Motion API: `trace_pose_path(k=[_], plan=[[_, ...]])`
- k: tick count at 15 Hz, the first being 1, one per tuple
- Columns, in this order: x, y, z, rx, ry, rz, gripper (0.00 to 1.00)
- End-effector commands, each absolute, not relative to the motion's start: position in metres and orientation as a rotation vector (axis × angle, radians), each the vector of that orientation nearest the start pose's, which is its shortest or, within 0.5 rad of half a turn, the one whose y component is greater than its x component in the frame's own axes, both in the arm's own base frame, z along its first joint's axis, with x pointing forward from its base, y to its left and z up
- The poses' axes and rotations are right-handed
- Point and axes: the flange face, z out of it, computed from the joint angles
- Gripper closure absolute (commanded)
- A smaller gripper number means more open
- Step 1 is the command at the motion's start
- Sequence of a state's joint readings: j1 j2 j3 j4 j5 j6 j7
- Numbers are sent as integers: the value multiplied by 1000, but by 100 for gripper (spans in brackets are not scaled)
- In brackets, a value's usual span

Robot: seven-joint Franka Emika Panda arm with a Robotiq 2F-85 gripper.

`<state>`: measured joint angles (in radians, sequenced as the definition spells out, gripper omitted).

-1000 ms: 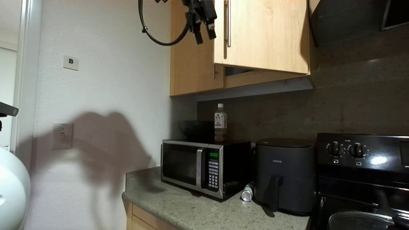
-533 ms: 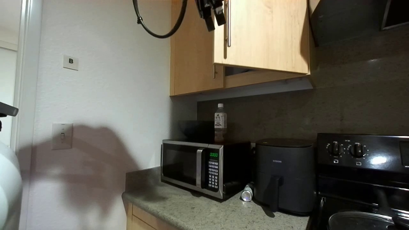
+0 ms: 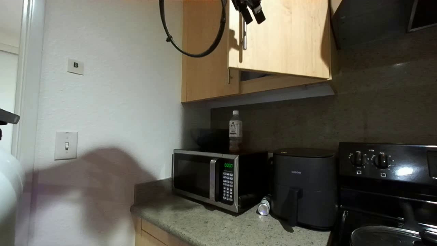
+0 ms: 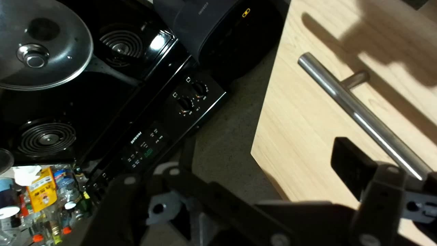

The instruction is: Close the door of the top cabinet

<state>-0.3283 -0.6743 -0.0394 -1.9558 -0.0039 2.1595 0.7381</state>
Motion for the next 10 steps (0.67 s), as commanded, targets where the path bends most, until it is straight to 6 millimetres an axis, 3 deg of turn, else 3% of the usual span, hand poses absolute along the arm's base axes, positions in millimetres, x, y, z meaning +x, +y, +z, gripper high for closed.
trace_pose_path(k=[1,6,10], plan=[[344,-135,817,-2252,1407,-1266,0],[366,-127,812,-2290,1339,-1232,0],[382,-101,817,-2345,1233,-1222,0]])
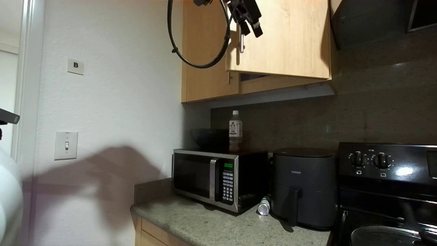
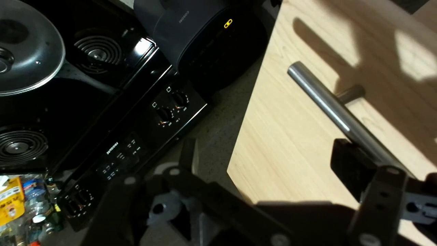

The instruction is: Close the door of the top cabinet

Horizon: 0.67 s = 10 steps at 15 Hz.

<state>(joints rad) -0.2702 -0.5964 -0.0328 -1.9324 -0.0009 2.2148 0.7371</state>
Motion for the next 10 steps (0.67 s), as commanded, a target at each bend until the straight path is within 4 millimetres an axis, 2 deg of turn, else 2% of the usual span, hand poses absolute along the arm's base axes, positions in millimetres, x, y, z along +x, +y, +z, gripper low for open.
trace_pose_path(k=[1,6,9,10], plan=[[388,-91,819,-2363,1195,-1220,0],[414,-30,822,-2459,968,-1194,0],[416,-16,823,-2471,914,-1186,0],[415,-15,821,-2456,975,-1190,0]])
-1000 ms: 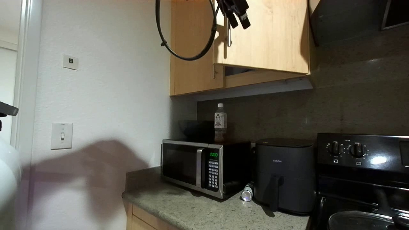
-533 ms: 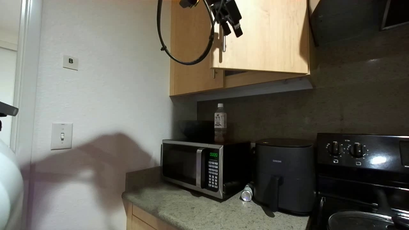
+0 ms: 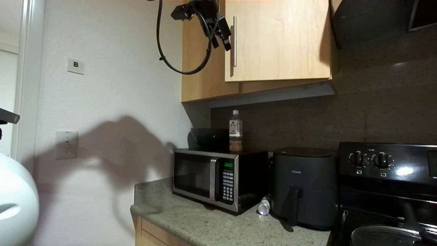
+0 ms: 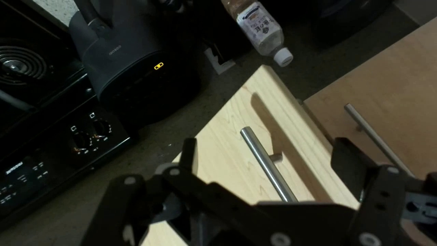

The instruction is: Close the door of the top cabinet

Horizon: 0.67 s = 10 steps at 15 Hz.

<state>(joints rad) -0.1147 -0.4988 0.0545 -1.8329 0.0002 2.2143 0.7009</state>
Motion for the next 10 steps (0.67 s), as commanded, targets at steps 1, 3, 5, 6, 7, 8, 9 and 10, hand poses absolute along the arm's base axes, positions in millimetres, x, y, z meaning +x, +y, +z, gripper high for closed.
trace_pose_path(k=[1,3,5,6,7,8,9,10], plan=[[415,-14,821,-2460,964,-1190,0],[415,-15,821,-2464,958,-1194,0],[415,-15,821,-2464,958,-1194,0],[415,-15,821,-2464,957,-1195,0],[415,-15,821,-2464,957,-1195,0],[415,-15,821,-2464,957,-1195,0],[415,-15,821,-2464,957,-1195,0],[415,-15,821,-2464,957,-1195,0]])
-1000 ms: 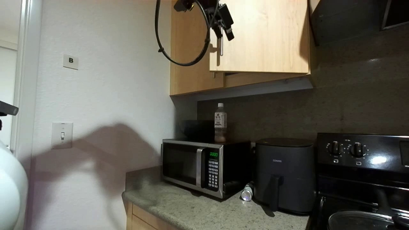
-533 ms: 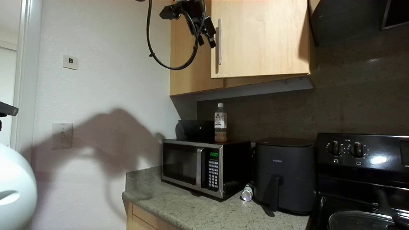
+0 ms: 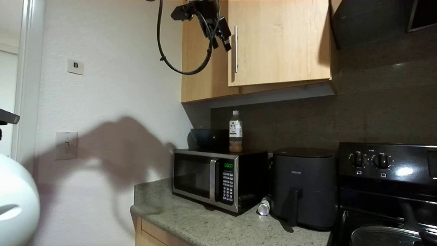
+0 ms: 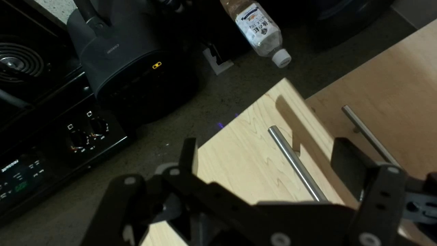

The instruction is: Close the door of the top cabinet

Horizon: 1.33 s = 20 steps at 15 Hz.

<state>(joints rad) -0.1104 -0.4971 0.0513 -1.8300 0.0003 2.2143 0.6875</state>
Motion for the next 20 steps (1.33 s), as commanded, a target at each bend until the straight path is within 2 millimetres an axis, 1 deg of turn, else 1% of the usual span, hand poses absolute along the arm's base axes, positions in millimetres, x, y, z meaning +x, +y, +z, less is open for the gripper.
trace_pose_path(k=[1,2,4,7,11,13,14,16,20], plan=[[415,-15,821,-2464,957,-1195,0],[415,-15,821,-2464,957,-1195,0],[426,-13,822,-2495,938,-1200,0],[441,-5,825,-2527,912,-1192,0],[461,1,828,-2534,885,-1162,0],[463,0,828,-2522,917,-1160,0],[460,1,825,-2502,916,-1165,0],[464,0,825,-2503,917,-1162,0],[464,0,826,-2502,917,-1164,0]])
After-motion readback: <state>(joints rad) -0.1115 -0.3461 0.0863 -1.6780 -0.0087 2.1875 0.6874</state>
